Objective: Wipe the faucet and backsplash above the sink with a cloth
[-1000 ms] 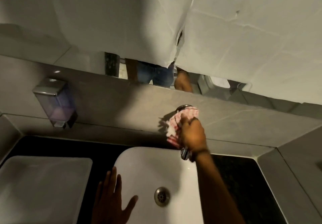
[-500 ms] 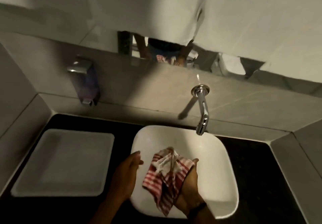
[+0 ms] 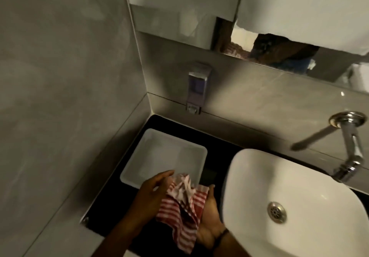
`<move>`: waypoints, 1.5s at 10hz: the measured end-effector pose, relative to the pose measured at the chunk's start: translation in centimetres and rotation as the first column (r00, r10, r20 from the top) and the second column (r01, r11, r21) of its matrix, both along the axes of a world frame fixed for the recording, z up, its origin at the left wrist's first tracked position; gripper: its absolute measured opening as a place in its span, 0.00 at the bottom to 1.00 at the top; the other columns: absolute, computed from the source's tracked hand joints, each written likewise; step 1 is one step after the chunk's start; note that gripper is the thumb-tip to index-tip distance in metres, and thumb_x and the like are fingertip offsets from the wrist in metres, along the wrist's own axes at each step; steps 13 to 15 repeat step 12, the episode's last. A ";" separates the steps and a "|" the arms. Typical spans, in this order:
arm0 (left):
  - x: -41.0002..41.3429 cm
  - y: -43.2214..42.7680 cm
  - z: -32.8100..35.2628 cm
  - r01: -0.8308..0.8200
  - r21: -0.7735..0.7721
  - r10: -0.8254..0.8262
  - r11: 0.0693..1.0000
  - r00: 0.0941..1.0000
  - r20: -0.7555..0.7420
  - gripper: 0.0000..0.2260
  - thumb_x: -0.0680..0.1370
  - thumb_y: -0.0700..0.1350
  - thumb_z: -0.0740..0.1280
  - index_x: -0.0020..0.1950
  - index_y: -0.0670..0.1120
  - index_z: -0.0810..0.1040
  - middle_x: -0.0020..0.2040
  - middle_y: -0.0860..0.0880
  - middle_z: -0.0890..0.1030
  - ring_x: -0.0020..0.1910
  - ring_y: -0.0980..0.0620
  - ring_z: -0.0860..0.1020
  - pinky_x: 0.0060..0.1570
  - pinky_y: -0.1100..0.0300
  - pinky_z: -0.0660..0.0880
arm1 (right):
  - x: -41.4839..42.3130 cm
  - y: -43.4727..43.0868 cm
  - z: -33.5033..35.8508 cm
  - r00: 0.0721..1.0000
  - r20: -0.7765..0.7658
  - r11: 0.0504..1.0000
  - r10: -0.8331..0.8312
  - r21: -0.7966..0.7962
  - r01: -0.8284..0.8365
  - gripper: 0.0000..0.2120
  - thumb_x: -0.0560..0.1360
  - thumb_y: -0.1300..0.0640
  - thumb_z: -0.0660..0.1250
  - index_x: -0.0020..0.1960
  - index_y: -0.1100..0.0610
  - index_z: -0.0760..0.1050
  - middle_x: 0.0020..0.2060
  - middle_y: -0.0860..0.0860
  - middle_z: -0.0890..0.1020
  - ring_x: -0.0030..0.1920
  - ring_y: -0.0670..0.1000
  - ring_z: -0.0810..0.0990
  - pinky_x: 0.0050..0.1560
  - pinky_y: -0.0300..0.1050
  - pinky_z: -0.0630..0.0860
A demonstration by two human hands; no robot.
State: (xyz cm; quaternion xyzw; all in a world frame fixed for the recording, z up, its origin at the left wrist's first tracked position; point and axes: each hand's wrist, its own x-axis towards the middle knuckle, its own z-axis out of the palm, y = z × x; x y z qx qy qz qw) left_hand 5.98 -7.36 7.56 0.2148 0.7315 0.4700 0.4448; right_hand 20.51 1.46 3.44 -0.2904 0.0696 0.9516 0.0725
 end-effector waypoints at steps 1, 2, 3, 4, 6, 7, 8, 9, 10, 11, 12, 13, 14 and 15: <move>-2.2 -0.2 -0.6 -0.010 0.013 0.010 1.000 0.999 -0.039 0.08 0.76 0.47 0.71 0.51 0.60 0.84 0.52 0.60 0.85 0.55 0.63 0.80 0.57 0.64 0.76 | -2.5 -0.2 -0.7 0.997 -0.061 0.998 -0.056 -0.036 0.054 0.57 0.67 0.18 0.60 0.72 0.67 0.76 0.74 0.70 0.74 0.72 0.72 0.75 0.79 0.69 0.62; -4.8 -0.1 -0.9 -0.080 0.034 0.080 0.996 0.997 -0.002 0.09 0.77 0.42 0.70 0.50 0.56 0.85 0.51 0.56 0.86 0.54 0.58 0.82 0.54 0.62 0.78 | -4.1 0.8 -0.8 0.996 -0.081 0.994 -0.048 0.093 0.055 0.64 0.63 0.15 0.61 0.80 0.63 0.66 0.79 0.68 0.67 0.79 0.71 0.65 0.82 0.70 0.55; -7.7 0.5 -1.6 -0.054 0.061 0.054 0.997 0.999 -0.004 0.11 0.76 0.41 0.71 0.56 0.52 0.84 0.56 0.53 0.84 0.54 0.57 0.82 0.50 0.64 0.79 | -5.4 2.0 -0.9 0.997 -0.076 0.978 -0.017 0.208 0.032 0.62 0.63 0.17 0.65 0.81 0.61 0.65 0.80 0.65 0.66 0.80 0.69 0.64 0.82 0.70 0.55; -10.5 1.2 -2.8 0.055 0.028 -0.057 0.998 0.995 0.082 0.19 0.74 0.38 0.74 0.62 0.53 0.80 0.59 0.54 0.81 0.49 0.54 0.84 0.41 0.62 0.81 | -7.5 3.6 -1.4 0.978 0.198 0.915 0.065 0.379 -0.138 0.36 0.76 0.38 0.71 0.75 0.59 0.74 0.73 0.64 0.77 0.74 0.67 0.74 0.79 0.68 0.66; -14.5 3.7 -8.2 0.368 -0.293 -0.446 0.882 0.852 -0.273 0.29 0.75 0.40 0.72 0.74 0.46 0.67 0.72 0.45 0.67 0.68 0.46 0.71 0.65 0.61 0.68 | -10.6 6.6 -6.9 0.599 0.782 0.251 -0.173 0.623 -0.741 0.22 0.80 0.66 0.67 0.72 0.54 0.68 0.59 0.59 0.83 0.51 0.58 0.84 0.51 0.53 0.84; -14.6 4.8 -10.4 0.410 -0.402 -0.548 0.819 0.766 -0.336 0.23 0.80 0.45 0.65 0.74 0.47 0.66 0.73 0.44 0.68 0.65 0.47 0.73 0.61 0.63 0.70 | -12.2 6.6 -7.9 0.451 0.879 0.079 -0.155 0.466 -0.881 0.43 0.81 0.58 0.69 0.85 0.58 0.45 0.68 0.58 0.79 0.48 0.57 0.81 0.45 0.49 0.79; -14.4 5.4 -11.8 0.415 -0.467 -0.610 0.781 0.665 -0.430 0.22 0.79 0.59 0.60 0.71 0.55 0.66 0.67 0.50 0.73 0.57 0.46 0.77 0.56 0.57 0.74 | -12.5 6.7 -8.7 0.297 0.941 -0.061 -0.161 0.291 -0.955 0.51 0.81 0.48 0.69 0.85 0.58 0.34 0.77 0.61 0.70 0.69 0.65 0.77 0.65 0.58 0.77; -14.2 5.3 -12.6 0.392 -0.580 -0.693 0.714 0.512 -0.507 0.26 0.75 0.61 0.63 0.71 0.59 0.64 0.63 0.47 0.71 0.52 0.41 0.78 0.52 0.46 0.78 | -12.1 6.5 -9.8 0.177 0.957 -0.107 -0.229 0.156 -0.982 0.45 0.84 0.51 0.63 0.84 0.58 0.33 0.76 0.61 0.72 0.69 0.64 0.78 0.68 0.60 0.77; -13.4 5.2 -12.6 0.329 -0.659 -0.725 0.676 0.454 -0.517 0.30 0.74 0.61 0.64 0.73 0.58 0.60 0.62 0.43 0.70 0.51 0.39 0.77 0.51 0.45 0.79 | -11.5 6.2 -9.9 0.176 0.944 -0.160 -0.279 0.135 -0.978 0.43 0.84 0.53 0.63 0.85 0.59 0.36 0.68 0.60 0.79 0.62 0.63 0.82 0.62 0.61 0.80; -12.7 5.7 -11.9 0.247 -0.687 -0.715 0.683 0.421 -0.559 0.30 0.74 0.62 0.64 0.74 0.55 0.61 0.64 0.43 0.70 0.54 0.39 0.77 0.51 0.45 0.79 | -10.6 6.5 -8.5 0.292 0.921 -0.167 -0.258 0.255 -0.952 0.48 0.81 0.46 0.68 0.85 0.58 0.38 0.69 0.59 0.78 0.64 0.63 0.81 0.63 0.59 0.80; -10.5 5.6 -10.7 0.213 -0.655 -0.678 0.725 0.392 -0.622 0.27 0.76 0.57 0.63 0.74 0.54 0.62 0.67 0.45 0.70 0.57 0.43 0.75 0.52 0.45 0.78 | -8.0 6.9 -6.1 0.416 0.846 -0.198 -0.334 0.369 -0.908 0.48 0.76 0.38 0.69 0.84 0.55 0.48 0.71 0.55 0.78 0.65 0.62 0.81 0.62 0.55 0.80; -10.5 5.6 -10.7 0.213 -0.655 -0.678 0.725 0.392 -0.622 0.27 0.76 0.57 0.63 0.74 0.54 0.62 0.67 0.45 0.70 0.57 0.43 0.75 0.52 0.45 0.78 | -8.0 6.9 -6.1 0.416 0.846 -0.198 -0.334 0.369 -0.908 0.48 0.76 0.38 0.69 0.84 0.55 0.48 0.71 0.55 0.78 0.65 0.62 0.81 0.62 0.55 0.80; -10.5 5.6 -10.7 0.213 -0.655 -0.678 0.725 0.392 -0.622 0.27 0.76 0.57 0.63 0.74 0.54 0.62 0.67 0.45 0.70 0.57 0.43 0.75 0.52 0.45 0.78 | -8.0 6.9 -6.1 0.416 0.846 -0.198 -0.334 0.369 -0.908 0.48 0.76 0.38 0.69 0.84 0.55 0.48 0.71 0.55 0.78 0.65 0.62 0.81 0.62 0.55 0.80; -10.5 5.6 -10.7 0.213 -0.655 -0.678 0.725 0.392 -0.622 0.27 0.76 0.57 0.63 0.74 0.54 0.62 0.67 0.45 0.70 0.57 0.43 0.75 0.52 0.45 0.78 | -8.0 6.9 -6.1 0.416 0.846 -0.198 -0.334 0.369 -0.908 0.48 0.76 0.38 0.69 0.84 0.55 0.48 0.71 0.55 0.78 0.65 0.62 0.81 0.62 0.55 0.80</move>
